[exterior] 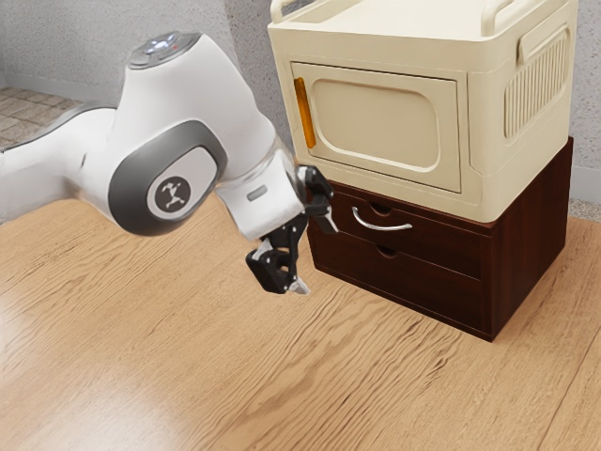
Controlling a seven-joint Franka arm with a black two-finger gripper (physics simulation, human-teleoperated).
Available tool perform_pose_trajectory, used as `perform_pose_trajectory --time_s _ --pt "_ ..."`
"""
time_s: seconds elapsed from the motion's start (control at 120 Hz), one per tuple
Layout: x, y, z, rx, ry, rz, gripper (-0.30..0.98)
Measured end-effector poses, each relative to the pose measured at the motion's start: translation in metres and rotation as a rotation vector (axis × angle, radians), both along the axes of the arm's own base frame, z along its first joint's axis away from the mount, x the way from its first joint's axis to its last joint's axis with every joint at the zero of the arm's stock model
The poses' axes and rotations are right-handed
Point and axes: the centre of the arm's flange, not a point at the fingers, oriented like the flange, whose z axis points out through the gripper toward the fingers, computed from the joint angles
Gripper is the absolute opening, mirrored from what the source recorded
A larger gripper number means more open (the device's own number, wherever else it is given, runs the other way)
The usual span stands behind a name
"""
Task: Pull the drawer handle with one arm to open the drawer
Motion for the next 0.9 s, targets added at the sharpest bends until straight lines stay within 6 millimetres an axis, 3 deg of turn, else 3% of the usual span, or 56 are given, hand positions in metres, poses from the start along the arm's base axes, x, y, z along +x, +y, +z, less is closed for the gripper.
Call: perform_pose_trajectory --time_s 0.333,0.9 --pt "0.03 -0.005 -0.03 0.035 -0.033 -0.129 0.69" --pt "0.062 0.011 -0.051 0.072 -0.102 -0.187 0.69"
